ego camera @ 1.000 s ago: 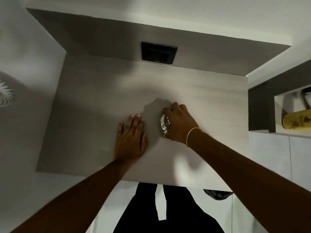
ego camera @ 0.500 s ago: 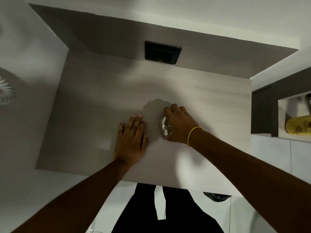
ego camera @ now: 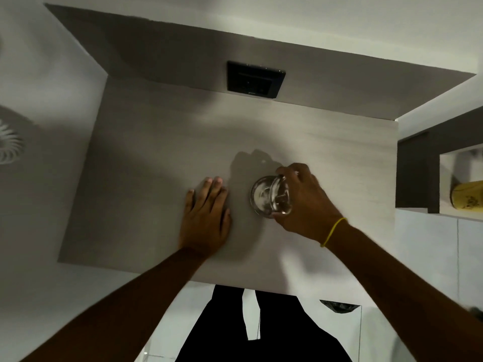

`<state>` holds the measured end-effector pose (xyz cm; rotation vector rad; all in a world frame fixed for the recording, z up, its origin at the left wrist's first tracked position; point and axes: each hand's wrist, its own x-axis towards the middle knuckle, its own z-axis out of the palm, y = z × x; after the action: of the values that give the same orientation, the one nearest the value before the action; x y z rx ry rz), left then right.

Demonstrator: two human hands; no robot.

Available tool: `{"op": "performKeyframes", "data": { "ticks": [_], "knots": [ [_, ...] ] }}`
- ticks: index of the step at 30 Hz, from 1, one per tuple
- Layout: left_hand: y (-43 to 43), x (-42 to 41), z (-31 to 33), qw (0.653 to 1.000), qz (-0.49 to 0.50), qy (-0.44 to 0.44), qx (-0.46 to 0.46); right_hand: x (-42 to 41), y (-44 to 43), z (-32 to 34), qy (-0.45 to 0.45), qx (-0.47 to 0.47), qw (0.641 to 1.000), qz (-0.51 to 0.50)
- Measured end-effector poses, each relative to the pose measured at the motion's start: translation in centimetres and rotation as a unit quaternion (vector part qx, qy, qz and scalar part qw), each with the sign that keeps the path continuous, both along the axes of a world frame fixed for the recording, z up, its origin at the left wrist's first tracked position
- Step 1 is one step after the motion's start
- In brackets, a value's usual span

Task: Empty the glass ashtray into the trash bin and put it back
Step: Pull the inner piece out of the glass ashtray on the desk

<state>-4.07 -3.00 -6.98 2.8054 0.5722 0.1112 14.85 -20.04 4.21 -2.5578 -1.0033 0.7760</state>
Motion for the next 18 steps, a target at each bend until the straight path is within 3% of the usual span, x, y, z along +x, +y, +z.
{"op": "performKeyframes", "data": {
  "ticks": [5, 9, 18],
  "knots": [
    [0.0, 0.0, 0.0, 1.0, 0.003, 0.003, 0.004, 2.6, -3.7, -1.0, -0.029, -0.052, 0.997, -0.045],
    [0.0, -0.1, 0.1, 1.0, 0.005, 0.005, 0.004, 3.2, -4.8, -2.1, -0.046, -0.097, 0.994, -0.021],
    [-0.1, 0.0, -0.2, 1.0, 0.004, -0.001, 0.003, 2.0, -5.9, -4.1, -0.115, -0.092, 0.989, -0.011]
  ]
}}
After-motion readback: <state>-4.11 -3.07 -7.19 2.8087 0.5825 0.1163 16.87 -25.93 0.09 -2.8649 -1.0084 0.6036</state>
